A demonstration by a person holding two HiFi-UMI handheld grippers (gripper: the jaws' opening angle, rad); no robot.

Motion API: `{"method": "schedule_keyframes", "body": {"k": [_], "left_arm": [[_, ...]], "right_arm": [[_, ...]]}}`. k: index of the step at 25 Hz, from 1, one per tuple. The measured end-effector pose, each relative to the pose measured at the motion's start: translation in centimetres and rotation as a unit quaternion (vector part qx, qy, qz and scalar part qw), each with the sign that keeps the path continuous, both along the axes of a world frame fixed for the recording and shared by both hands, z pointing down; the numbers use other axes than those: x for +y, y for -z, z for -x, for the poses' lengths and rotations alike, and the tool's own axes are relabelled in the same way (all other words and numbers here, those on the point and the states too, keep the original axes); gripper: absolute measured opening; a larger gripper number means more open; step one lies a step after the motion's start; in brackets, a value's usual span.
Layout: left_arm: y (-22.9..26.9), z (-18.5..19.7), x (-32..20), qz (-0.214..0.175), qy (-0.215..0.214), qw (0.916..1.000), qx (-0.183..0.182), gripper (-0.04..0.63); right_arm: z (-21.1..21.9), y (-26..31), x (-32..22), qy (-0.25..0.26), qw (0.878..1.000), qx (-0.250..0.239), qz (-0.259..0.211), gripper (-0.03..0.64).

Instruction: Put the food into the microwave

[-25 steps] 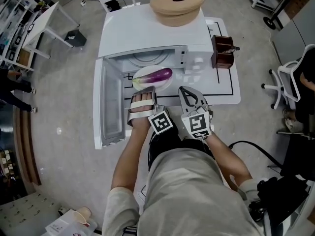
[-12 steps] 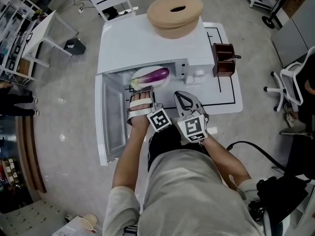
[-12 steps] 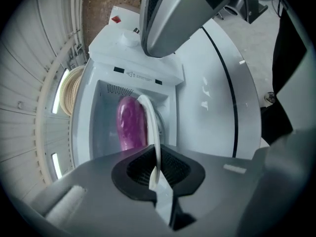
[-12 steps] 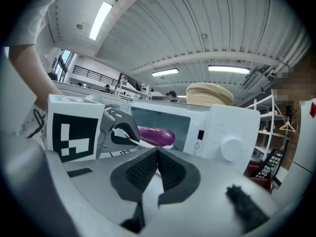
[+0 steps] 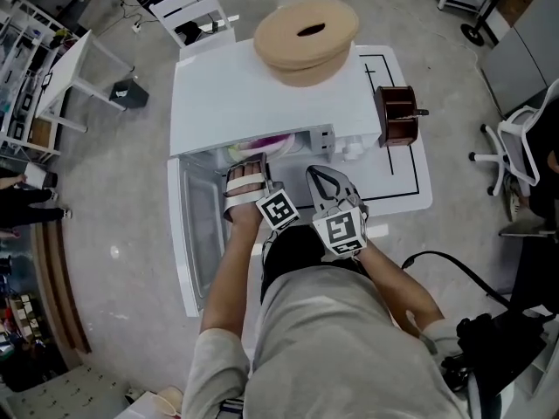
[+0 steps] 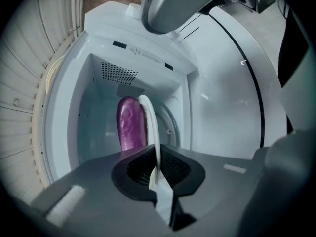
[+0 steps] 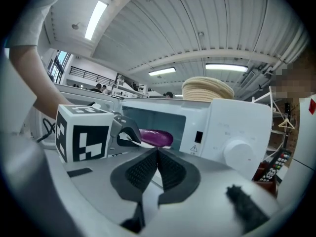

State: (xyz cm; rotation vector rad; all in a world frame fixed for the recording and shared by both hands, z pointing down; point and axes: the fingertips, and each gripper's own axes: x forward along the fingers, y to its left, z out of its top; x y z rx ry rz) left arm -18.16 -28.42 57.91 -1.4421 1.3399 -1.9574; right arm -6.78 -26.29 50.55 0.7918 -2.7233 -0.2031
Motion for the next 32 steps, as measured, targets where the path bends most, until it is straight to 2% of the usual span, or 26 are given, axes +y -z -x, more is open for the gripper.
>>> {"method": "schedule_keyframes", "body": {"k": [2, 9, 21, 28, 32], "left_arm": [[-0.4, 0.4, -0.6, 0.011, 0.002, 0.9999, 0.009, 0.029], [-1.7, 2.0, -3.5, 0.018, -0.006, 0.9997, -0.016, 0.029], [-3.2, 3.9, -4.9, 0.037, -0.014, 0.9990, -0.018, 0.029], [-4.2, 4.1, -5.9, 0.051, -0.035, 0.9979, -0.018, 0.029], [-4.4, 3.7, -6.2, 0.053, -0.052, 0.9972, 0.010, 0.032]], "right_arm": [[0.1, 0.1, -0.3, -0.001, 1.000, 0.002, 0.003, 0.011], [-0.3, -0.7, -1.7, -0.003, 1.000, 0.010, 0.015, 0.011], [0.8, -1.2, -1.8, 0.000, 0.999, 0.017, 0.029, 0.011], [1.0, -1.7, -1.7, 0.000, 0.999, 0.025, 0.042, 0.011], [0.8, -1.7, -2.1, -0.004, 0.998, 0.029, 0.052, 0.011]]}}
